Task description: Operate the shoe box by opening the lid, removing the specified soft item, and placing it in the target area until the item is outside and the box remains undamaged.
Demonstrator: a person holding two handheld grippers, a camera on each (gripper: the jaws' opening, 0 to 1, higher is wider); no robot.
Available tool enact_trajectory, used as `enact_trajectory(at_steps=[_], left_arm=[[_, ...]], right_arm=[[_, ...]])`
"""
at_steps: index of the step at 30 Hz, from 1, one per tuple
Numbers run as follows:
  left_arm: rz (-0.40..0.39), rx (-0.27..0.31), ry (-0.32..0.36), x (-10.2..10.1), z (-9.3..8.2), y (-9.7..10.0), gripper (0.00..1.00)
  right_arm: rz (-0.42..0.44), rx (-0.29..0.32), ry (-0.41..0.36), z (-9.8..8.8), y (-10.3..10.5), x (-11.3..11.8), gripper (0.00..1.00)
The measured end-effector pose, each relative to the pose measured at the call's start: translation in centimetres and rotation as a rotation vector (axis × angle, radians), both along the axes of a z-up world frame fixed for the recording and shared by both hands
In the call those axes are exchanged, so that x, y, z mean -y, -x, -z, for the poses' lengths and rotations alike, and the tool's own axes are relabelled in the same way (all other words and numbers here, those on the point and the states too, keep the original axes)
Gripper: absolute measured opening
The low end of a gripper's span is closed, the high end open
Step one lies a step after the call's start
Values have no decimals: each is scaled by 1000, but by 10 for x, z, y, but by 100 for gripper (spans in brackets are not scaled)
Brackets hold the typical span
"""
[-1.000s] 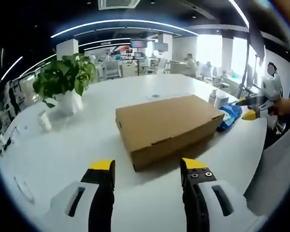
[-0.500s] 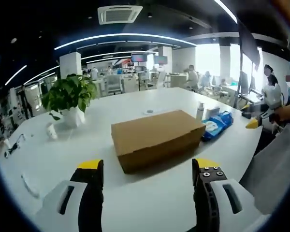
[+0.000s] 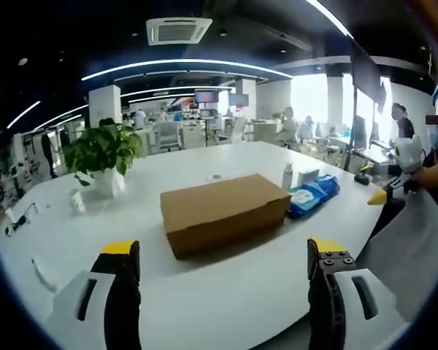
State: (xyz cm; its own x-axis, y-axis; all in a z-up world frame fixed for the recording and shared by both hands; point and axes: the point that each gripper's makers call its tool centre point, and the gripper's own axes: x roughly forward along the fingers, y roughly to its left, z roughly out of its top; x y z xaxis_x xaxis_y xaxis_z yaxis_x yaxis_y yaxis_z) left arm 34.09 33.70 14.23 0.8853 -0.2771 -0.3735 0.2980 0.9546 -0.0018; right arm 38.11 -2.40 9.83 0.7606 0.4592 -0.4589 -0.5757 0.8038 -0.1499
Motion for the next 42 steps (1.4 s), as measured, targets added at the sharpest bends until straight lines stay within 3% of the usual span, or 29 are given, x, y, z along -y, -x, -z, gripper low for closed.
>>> enact_trajectory(at_steps=[10, 22, 42], left_arm=[[0, -1, -12, 3, 6, 12, 100], [-27, 15, 14, 4, 4, 17, 100], [-6, 18, 4, 9, 3, 14, 100]], right_arm=[[13, 30, -47, -7, 7, 0, 95], [6, 27, -37, -4, 5, -2, 94], [22, 19, -28, 0, 2, 0, 91]])
